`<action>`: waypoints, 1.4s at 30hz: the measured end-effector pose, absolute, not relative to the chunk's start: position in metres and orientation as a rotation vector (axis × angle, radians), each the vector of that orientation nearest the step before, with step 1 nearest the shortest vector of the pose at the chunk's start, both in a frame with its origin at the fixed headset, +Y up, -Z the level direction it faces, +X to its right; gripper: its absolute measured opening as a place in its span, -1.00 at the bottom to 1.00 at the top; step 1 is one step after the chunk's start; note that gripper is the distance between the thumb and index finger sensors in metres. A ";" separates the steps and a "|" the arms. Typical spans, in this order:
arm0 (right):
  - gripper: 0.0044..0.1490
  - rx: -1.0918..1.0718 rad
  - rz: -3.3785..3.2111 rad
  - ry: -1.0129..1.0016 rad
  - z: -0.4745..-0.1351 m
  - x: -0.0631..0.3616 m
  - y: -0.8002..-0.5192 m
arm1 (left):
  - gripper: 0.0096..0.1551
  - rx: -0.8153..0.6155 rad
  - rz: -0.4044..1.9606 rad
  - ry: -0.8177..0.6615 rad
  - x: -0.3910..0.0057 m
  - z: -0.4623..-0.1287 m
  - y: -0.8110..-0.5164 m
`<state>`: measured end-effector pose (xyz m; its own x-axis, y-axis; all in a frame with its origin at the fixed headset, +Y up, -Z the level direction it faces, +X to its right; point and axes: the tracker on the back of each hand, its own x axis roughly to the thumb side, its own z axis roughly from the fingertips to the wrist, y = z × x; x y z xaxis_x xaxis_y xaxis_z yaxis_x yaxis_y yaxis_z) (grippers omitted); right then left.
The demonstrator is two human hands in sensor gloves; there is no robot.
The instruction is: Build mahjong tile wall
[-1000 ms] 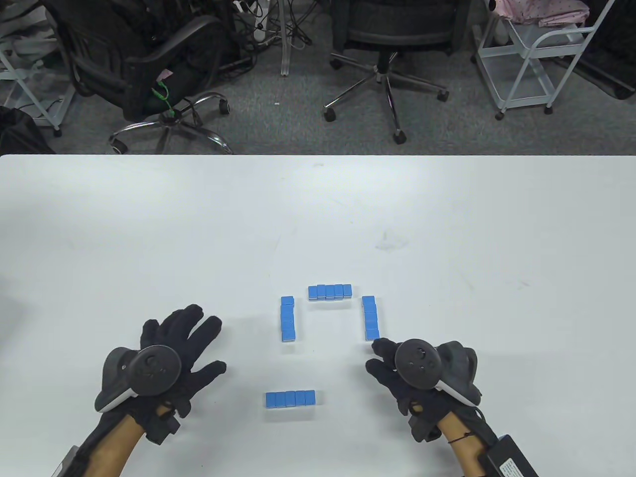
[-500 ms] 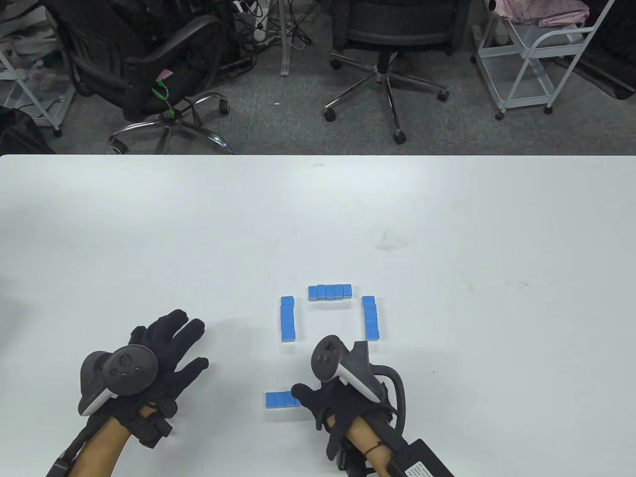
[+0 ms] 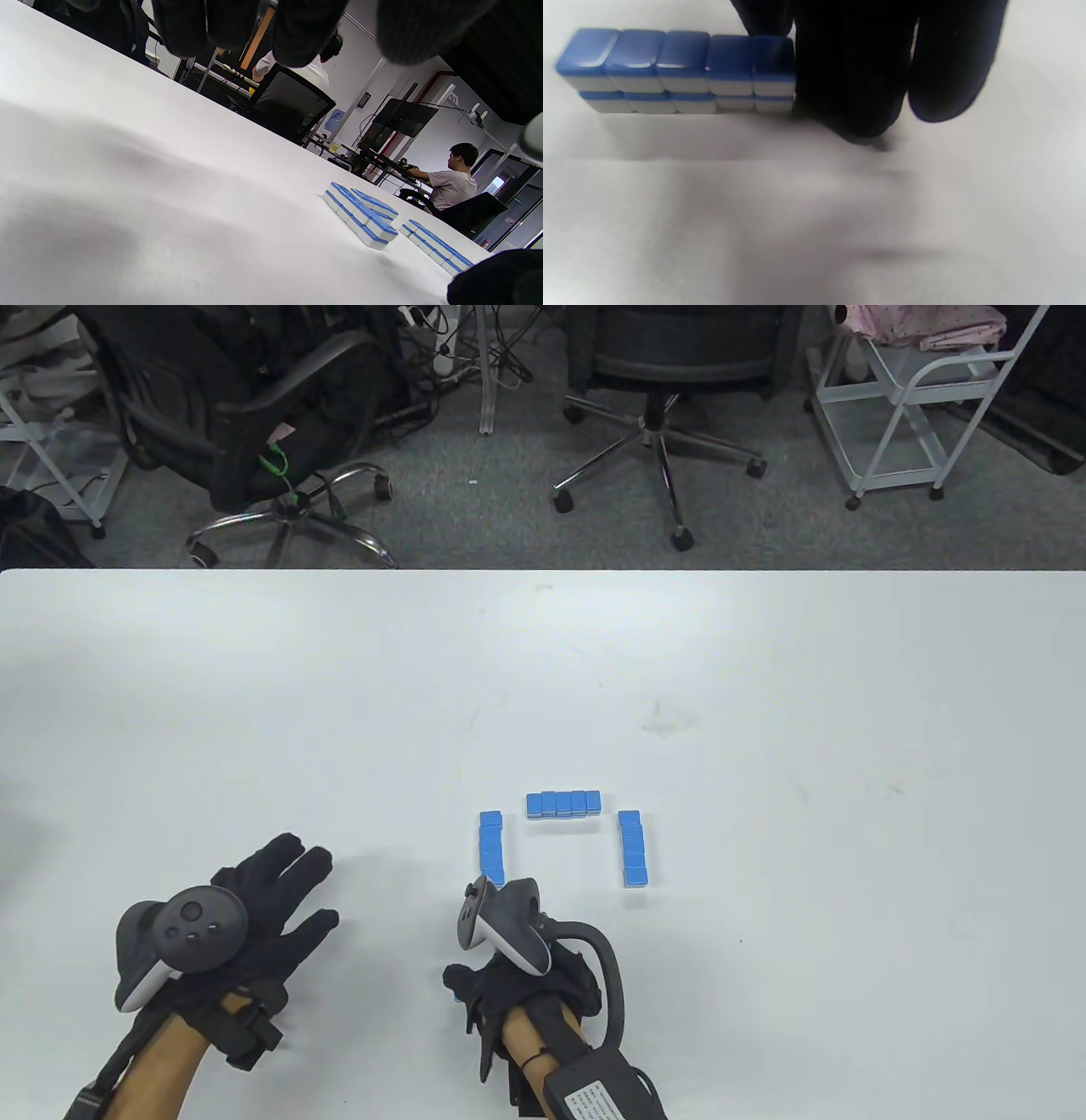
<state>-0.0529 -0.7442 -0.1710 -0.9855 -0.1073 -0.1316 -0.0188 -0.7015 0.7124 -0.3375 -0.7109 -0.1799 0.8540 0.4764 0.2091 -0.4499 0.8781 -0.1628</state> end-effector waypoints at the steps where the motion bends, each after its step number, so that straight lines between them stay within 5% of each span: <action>1: 0.28 0.271 -2.837 -1.214 -0.172 -0.054 -0.745 | -0.14 -0.110 0.489 -0.246 -0.338 -0.180 -0.711; 20: 0.38 0.375 -2.599 -1.080 -0.165 -0.082 -0.743 | -0.14 -0.118 0.511 -0.216 -0.345 -0.181 -0.709; 31: 0.35 0.276 -2.525 -0.801 -0.153 -0.090 -0.750 | -0.15 -0.139 0.519 -0.203 -0.346 -0.184 -0.712; 42: 0.31 0.360 -2.578 -0.761 -0.173 -0.054 -0.751 | -0.15 -0.161 0.518 -0.195 -0.345 -0.184 -0.714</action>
<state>-0.0536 -0.7508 -0.1733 -0.8754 -0.4673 -0.1238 0.3253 -0.7588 0.5643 -0.3449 -0.7144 -0.1838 0.8510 0.5050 0.1442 -0.4744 0.8570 -0.2013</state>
